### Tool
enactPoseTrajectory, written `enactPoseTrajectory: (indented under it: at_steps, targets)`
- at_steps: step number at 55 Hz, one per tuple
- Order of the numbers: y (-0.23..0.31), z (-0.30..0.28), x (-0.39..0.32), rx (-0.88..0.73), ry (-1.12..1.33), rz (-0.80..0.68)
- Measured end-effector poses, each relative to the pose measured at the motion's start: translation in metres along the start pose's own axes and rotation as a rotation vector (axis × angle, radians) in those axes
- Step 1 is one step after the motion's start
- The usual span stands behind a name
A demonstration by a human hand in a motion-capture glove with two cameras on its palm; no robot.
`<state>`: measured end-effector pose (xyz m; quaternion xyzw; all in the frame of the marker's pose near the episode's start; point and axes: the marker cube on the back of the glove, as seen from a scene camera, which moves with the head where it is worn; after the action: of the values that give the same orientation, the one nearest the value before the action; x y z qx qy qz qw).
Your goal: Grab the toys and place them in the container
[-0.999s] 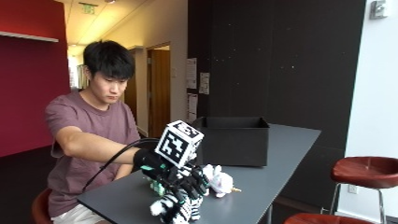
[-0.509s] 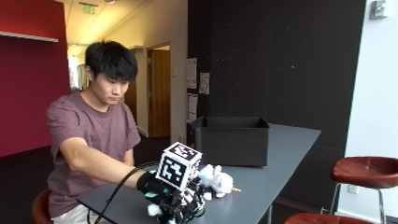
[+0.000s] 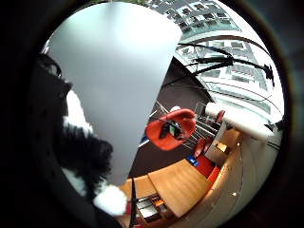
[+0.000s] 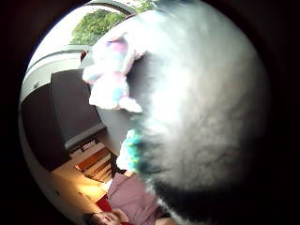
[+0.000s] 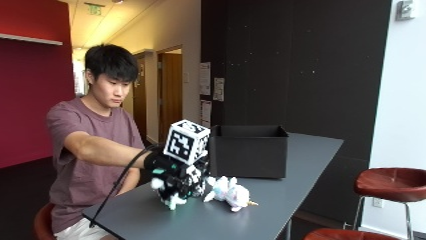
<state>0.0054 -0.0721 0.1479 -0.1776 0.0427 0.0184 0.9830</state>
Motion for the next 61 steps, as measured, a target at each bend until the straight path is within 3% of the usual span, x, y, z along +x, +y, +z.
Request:
enactPoseTrajectory:
  at_steps: [15,38,44,54,61]
  targets:
    - [0.064,-0.107,-0.046,0.157,0.005,-0.070]
    - [0.124,-0.186,-0.129,0.252,0.153,-0.093]
    - [0.145,-0.213,-0.191,0.249,0.053,-0.357]
    - [0.137,-0.244,-0.303,0.284,0.077,-0.282]
    - [0.129,-0.247,-0.391,0.275,0.067,-0.426]
